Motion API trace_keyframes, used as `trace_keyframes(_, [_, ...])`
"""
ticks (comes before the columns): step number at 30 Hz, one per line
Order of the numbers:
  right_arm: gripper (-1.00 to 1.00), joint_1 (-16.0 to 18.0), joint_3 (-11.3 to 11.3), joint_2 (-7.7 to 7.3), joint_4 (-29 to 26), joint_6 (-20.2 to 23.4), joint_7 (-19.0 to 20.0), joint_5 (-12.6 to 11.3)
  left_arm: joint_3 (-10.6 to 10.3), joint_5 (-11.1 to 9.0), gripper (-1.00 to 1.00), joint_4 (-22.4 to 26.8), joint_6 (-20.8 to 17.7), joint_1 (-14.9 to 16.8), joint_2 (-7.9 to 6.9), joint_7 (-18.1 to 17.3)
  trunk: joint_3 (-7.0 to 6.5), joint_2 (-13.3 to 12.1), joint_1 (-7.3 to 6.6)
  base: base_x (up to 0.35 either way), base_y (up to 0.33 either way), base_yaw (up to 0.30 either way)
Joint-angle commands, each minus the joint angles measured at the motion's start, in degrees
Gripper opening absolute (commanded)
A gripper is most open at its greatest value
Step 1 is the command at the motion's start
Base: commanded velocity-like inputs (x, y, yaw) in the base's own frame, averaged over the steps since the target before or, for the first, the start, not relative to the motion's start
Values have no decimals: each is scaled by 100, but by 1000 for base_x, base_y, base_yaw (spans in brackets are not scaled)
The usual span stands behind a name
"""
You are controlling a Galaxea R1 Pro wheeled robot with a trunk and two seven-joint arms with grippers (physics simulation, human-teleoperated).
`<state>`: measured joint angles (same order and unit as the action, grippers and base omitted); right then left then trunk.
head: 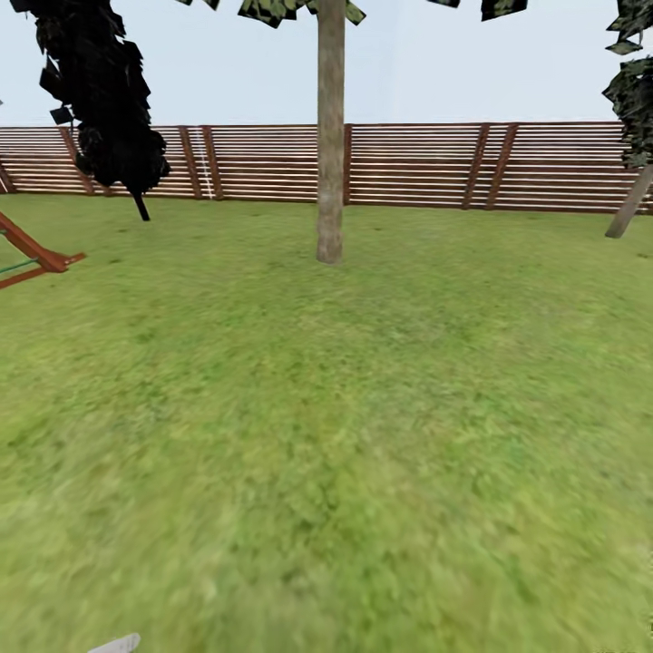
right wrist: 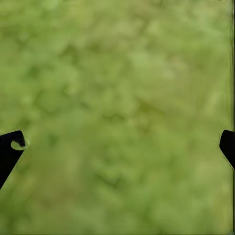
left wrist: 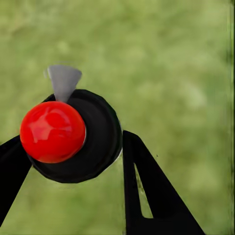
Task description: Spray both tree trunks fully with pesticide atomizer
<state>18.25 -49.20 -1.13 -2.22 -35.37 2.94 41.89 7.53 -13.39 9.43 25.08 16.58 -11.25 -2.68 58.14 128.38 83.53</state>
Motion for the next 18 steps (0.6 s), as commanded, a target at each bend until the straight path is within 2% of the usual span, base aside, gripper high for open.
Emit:
trace_keyframes(1, [100, 4, -47, -1, 4, -14, 31, 18, 17, -39, -100, -3, 12, 0, 0, -30, 5, 2, 2, 280, 0, -271])
trace_keyframes(9, [100, 4, -46, -1, 2, -17, 31, 21, 21, -41, -100, -3, 10, 3, -1, -30, 5, 2, 2, 329, 0, -237])
trace_keyframes(18, [100, 4, -46, 2, 36, -15, 43, 43, 21, -75, -100, -3, 6, 2, -1, -30, 5, 2, 2, 337, 0, -16])
